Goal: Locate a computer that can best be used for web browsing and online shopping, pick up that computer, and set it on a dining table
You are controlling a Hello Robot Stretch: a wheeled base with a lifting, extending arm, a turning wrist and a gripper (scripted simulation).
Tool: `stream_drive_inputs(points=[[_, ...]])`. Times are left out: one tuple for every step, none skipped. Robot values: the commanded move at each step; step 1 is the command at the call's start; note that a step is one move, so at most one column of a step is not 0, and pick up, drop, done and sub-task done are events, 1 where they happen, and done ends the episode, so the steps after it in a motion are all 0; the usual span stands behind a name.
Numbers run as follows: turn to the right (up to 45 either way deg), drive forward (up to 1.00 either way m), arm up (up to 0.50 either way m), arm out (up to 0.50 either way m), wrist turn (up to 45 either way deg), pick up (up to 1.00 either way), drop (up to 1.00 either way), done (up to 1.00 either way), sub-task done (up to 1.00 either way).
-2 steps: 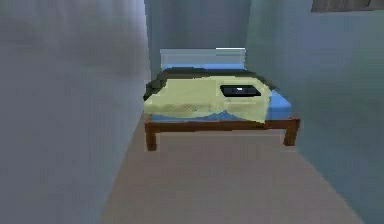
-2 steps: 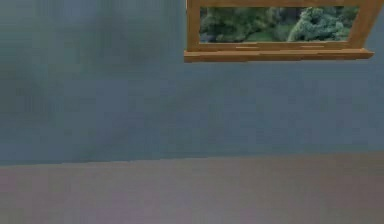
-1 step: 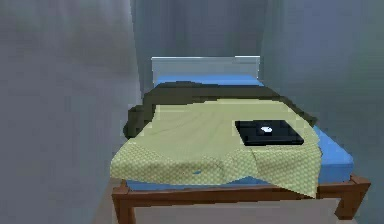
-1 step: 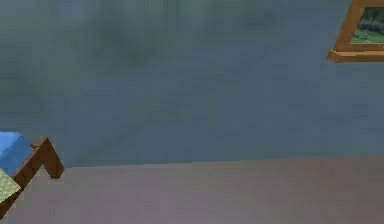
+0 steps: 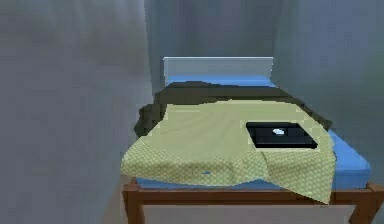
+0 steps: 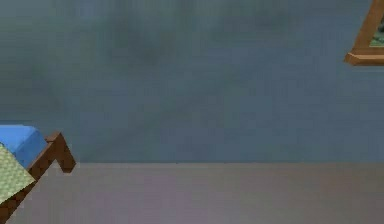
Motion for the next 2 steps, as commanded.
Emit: stream_drive_inputs(points=[[0.0,0.35,0.00,0.00,0.0,0.00,0.00,0.00,0.00],[-45.0,0.00,0.00,0.00,0.0,0.00,0.00,0.00,0.00]])
